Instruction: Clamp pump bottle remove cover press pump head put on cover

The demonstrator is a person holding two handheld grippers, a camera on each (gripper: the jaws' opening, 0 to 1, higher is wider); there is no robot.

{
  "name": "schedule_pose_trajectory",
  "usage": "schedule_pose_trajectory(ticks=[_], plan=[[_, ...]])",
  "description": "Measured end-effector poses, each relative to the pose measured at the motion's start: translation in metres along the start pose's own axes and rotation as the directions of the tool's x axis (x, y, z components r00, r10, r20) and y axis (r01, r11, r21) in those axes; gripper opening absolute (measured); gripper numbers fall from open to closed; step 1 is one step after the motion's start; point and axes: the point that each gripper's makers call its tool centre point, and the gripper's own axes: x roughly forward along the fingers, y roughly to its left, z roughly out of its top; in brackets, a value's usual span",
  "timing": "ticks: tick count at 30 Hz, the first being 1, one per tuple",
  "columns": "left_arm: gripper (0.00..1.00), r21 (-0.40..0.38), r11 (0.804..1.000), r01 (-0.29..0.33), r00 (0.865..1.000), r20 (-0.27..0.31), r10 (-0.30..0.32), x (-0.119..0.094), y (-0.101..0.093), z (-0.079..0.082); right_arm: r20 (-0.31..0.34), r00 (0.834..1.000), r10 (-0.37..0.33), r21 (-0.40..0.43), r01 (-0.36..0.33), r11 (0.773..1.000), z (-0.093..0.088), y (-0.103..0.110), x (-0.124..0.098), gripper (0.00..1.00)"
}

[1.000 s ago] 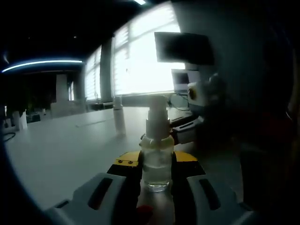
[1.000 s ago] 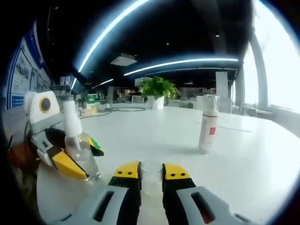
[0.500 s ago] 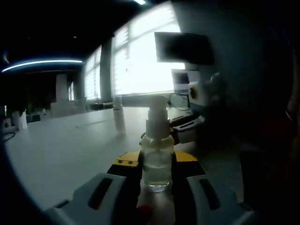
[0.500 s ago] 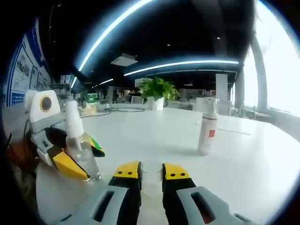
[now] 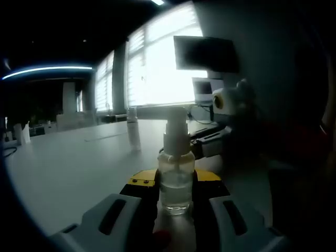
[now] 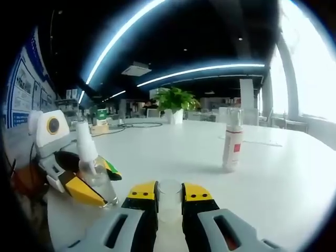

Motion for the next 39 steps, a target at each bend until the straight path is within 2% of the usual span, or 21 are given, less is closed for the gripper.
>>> schedule_pose_trajectory(ticks=[6, 15, 27, 39], plan=[[0.15, 0.0, 1.0, -0.001, 1.0, 0.0, 0.001, 0.0, 0.0, 0.0, -0.004, 1.0, -0.012, 0.023, 0.012, 1.0, -0.001, -0.002, -0.004, 0.12], [0.15, 0.001, 1.0, -0.001, 1.0, 0.0, 0.001, 0.0, 0.001, 0.0, 0.0, 1.0, -0.013, 0.023, 0.013, 1.0, 0.007, 0.001, -0.011, 0.12], [0.15, 0.003, 1.0, -0.001, 1.0, 0.0, 0.001, 0.0, 0.001, 0.0, 0.082, 0.997, 0.005, 0.005, -0.006, 1.0, 0.048, 0.019, -0.029, 0.12], [0.15, 0.005, 1.0, -0.001, 1.0, 0.0, 0.001, 0.0, -0.001, 0.0, 0.102, 0.995, 0.003, -0.016, -0.001, 1.0, 0.063, 0.03, -0.035, 0.12]])
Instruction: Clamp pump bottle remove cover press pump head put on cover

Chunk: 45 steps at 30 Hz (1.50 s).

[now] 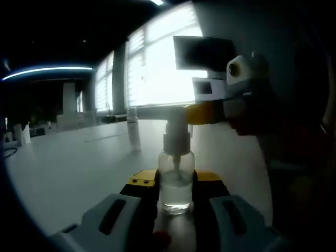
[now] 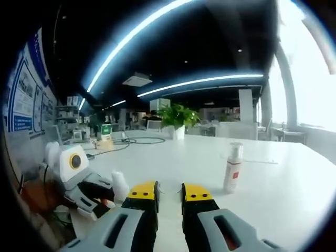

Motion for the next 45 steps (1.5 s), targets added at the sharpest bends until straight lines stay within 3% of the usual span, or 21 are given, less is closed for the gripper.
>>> schedule_pose_trajectory(ticks=[17, 32, 45], plan=[[0.15, -0.002, 1.0, 0.0, 1.0, -0.001, 0.0, 0.0, 0.002, -0.001, 0.076, 0.996, 0.05, 0.004, -0.05, 0.999, 0.041, 0.028, -0.006, 0.12], [0.15, -0.001, 1.0, 0.0, 1.0, -0.001, 0.0, 0.0, 0.001, -0.001, 0.096, 0.991, 0.093, 0.018, -0.095, 0.995, 0.053, 0.043, -0.002, 0.12], [0.15, -0.002, 1.0, 0.001, 1.0, -0.002, -0.001, 0.0, 0.0, 0.0, 0.061, 0.989, 0.138, 0.016, -0.139, 0.99, 0.046, 0.059, 0.008, 0.12]])
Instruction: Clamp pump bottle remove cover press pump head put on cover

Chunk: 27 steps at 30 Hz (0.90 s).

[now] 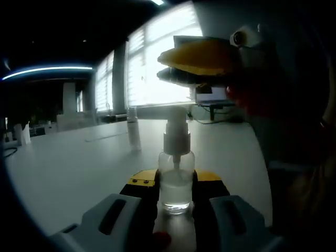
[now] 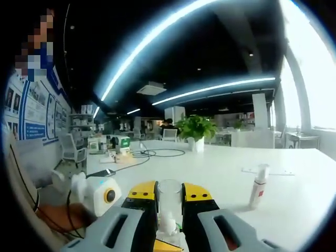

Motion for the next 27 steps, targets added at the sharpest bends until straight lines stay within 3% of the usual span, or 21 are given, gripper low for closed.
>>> schedule_pose_trajectory(ticks=[27], plan=[[0.15, 0.003, 1.0, 0.001, 1.0, 0.0, -0.001, 0.0, -0.001, 0.0, -0.058, 0.998, 0.025, 0.039, -0.023, 0.999, -0.024, 0.006, 0.009, 0.12]])
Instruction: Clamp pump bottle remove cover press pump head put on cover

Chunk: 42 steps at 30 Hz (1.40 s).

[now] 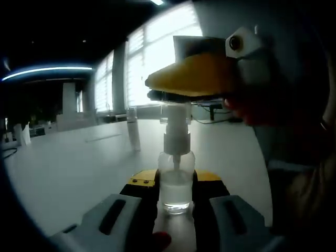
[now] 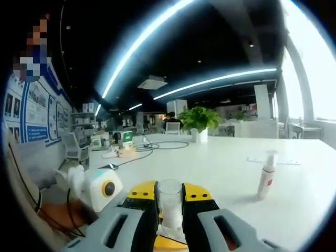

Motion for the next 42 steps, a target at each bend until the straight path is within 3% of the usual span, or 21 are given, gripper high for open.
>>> schedule_pose_trajectory(ticks=[17, 42], plan=[[0.15, 0.0, 1.0, 0.001, 1.0, -0.002, -0.001, 0.0, 0.001, -0.001, -0.028, 0.999, -0.025, -0.032, 0.024, 0.999, -0.005, -0.001, 0.0, 0.12], [0.15, 0.002, 1.0, 0.002, 1.0, -0.002, -0.002, 0.0, 0.0, 0.0, -0.041, 0.999, -0.031, 0.006, 0.032, 0.999, -0.014, -0.006, 0.001, 0.13]])
